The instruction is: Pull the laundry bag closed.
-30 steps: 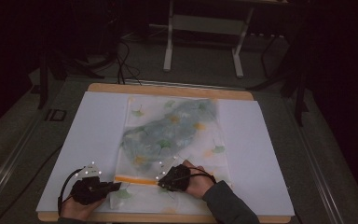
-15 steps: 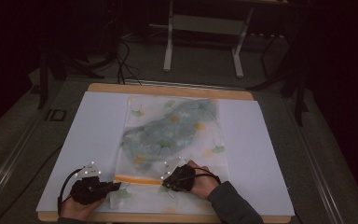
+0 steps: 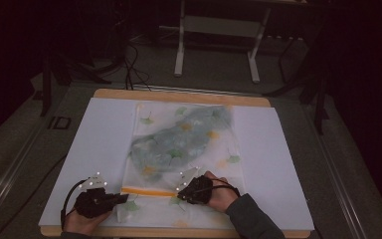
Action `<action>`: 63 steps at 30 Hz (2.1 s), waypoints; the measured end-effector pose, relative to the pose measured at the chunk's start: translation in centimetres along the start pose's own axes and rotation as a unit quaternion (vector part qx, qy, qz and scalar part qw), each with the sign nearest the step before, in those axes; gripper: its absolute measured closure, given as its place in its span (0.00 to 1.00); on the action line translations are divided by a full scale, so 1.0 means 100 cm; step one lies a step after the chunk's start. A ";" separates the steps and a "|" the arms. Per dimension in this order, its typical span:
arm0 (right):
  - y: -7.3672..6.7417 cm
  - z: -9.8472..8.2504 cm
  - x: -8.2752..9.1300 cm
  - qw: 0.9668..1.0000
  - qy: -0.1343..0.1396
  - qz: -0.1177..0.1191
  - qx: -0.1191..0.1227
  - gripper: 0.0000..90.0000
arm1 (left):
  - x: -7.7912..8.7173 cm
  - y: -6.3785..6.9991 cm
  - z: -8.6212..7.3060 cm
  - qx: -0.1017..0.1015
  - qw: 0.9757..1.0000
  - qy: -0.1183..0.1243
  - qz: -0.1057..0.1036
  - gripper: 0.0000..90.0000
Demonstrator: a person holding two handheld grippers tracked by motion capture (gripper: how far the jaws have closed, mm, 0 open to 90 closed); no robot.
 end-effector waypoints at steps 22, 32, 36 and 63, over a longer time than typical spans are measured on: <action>0.003 -0.005 0.003 1.000 -0.007 -0.004 0.002 1.00 | 0.001 -0.001 0.000 0.001 1.000 -0.001 0.000 0.98; 0.003 0.002 0.001 1.000 -0.021 -0.004 0.006 0.98 | 0.000 0.000 0.000 0.003 1.000 -0.003 0.002 0.98; 0.004 0.003 0.000 1.000 -0.029 -0.004 0.005 0.98 | 0.000 0.000 0.000 0.003 1.000 -0.001 0.002 0.98; 0.009 -0.013 0.006 1.000 -0.019 -0.007 0.000 1.00 | 0.001 -0.002 0.000 0.001 1.000 -0.002 0.001 0.98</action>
Point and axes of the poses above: each handheld gripper's, and its own axes: x roughly backward along the jaws, z roughly out of its top, y roughly to its right, the point moved 3 cm from there along -x, roughly forward along the jaws, and after that the axes turned 14 degrees about -y, right-handed, at the moved point
